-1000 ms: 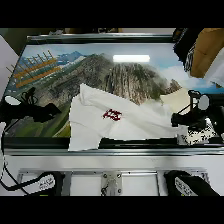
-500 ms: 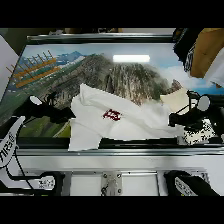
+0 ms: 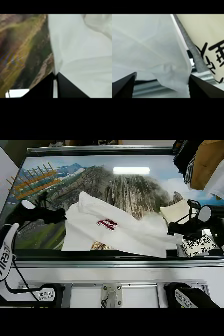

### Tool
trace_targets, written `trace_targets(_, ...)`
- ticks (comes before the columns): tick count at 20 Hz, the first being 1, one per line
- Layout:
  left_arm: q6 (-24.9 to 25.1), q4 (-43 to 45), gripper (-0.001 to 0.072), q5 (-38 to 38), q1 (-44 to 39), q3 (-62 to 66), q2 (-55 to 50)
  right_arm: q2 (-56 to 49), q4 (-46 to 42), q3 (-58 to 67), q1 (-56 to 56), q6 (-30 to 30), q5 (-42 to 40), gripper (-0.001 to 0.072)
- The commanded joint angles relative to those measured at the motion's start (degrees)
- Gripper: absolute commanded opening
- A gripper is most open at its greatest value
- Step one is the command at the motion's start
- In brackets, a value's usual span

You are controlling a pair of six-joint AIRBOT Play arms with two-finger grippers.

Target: Fold the clothes and pants, and hang the long-sleeved shirts on hangers.

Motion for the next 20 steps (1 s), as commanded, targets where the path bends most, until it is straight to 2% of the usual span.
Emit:
trace_targets(1, -1.3, 3.8, 0.0013, 0.0, 9.2, -0.6, 5.6, -3.1, 1.2, 5.0, 0.1, -1.4, -3.3, 0.071)
trace_targets(4, -1.3, 3.8, 0.0013, 1.7, 17.0, -7.2, 9.9, -8.9, 5.1, 11.7, 0.9, -3.1, -5.9, 0.071)
trace_targets(7, -1.3, 3.8, 0.0014, 2.0, 21.8, -12.3, 11.3, -14.1, 3.1, 17.8, 1.8, -4.3, -6.8, 0.071)
trace_targets(10, -1.2, 3.8, 0.0014, 1.4, 24.5, -13.7, 11.4, -15.5, -3.8, 22.2, 1.4, -4.3, -6.9, 0.071)
trace_targets(13, -1.2, 3.8, 0.0014, 0.8, 24.6, -13.6, 11.4, -14.6, -1.0, 23.5, 0.9, -4.4, -4.5, 0.071)
trace_targets(16, -0.6, 3.8, 0.0014, 0.8, 22.0, -13.6, 11.4, -13.5, 6.5, 17.2, 3.7, -6.6, -0.5, 0.071)
trace_targets(20, -0.2, 3.8, 0.0014, 1.0, 17.6, -13.6, 11.4, -11.0, 15.3, -1.2, 9.7, -5.6, -5.2, 0.071)
